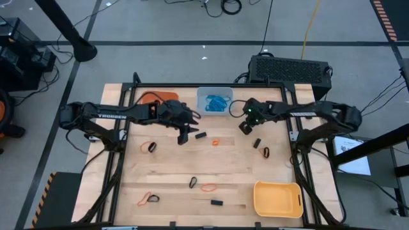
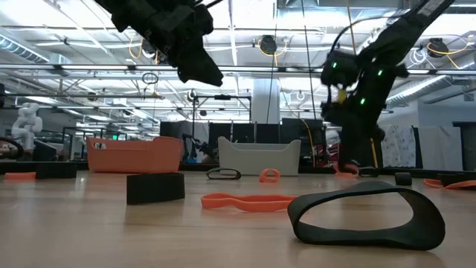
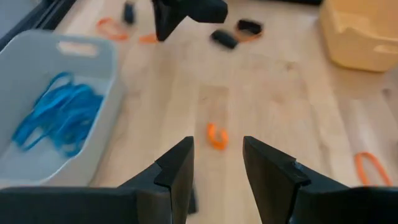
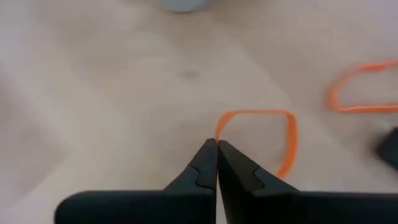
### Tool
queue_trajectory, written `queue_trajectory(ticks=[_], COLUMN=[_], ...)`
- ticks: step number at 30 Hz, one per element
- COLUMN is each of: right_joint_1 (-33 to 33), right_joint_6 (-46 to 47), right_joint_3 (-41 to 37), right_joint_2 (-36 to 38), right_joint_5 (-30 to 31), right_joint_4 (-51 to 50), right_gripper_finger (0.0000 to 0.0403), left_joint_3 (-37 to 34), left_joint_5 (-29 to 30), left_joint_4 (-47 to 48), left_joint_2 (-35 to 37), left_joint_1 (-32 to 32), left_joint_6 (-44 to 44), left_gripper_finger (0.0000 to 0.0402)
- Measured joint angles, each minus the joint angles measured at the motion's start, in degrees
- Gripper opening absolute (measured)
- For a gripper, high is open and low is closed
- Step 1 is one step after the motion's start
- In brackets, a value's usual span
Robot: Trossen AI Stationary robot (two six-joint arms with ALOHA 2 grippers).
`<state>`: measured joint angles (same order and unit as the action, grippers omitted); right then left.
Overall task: Sort rubber bands into baskets
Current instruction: Put the orange rubberband into the orange bin
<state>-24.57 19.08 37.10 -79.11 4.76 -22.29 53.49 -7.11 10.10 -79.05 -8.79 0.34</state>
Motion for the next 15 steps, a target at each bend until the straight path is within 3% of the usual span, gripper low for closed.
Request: queue_trajectory(ticks=[7, 15], right_joint_1=[8.2, 17.99], right_joint_6=[-0.46, -1.88], right_joint_3=[0.02, 0.02], right_joint_2=[9.36, 11.26], right_joint_5=[-8.0, -18.4], right_joint_4=[0.94, 9.26], right_gripper_finger=[0.0, 0.0], left_joint_3=[-2.62, -2.93], left_joint_5=[-0.26, 0.16], left_joint_4=[-13.98, -33.38], left_joint_2=[-3.57, -14.79], left_joint_1=[7.11, 11.84], left_joint_6=[4.58, 13.97], left_gripper_finger=[0.0145, 0.0145])
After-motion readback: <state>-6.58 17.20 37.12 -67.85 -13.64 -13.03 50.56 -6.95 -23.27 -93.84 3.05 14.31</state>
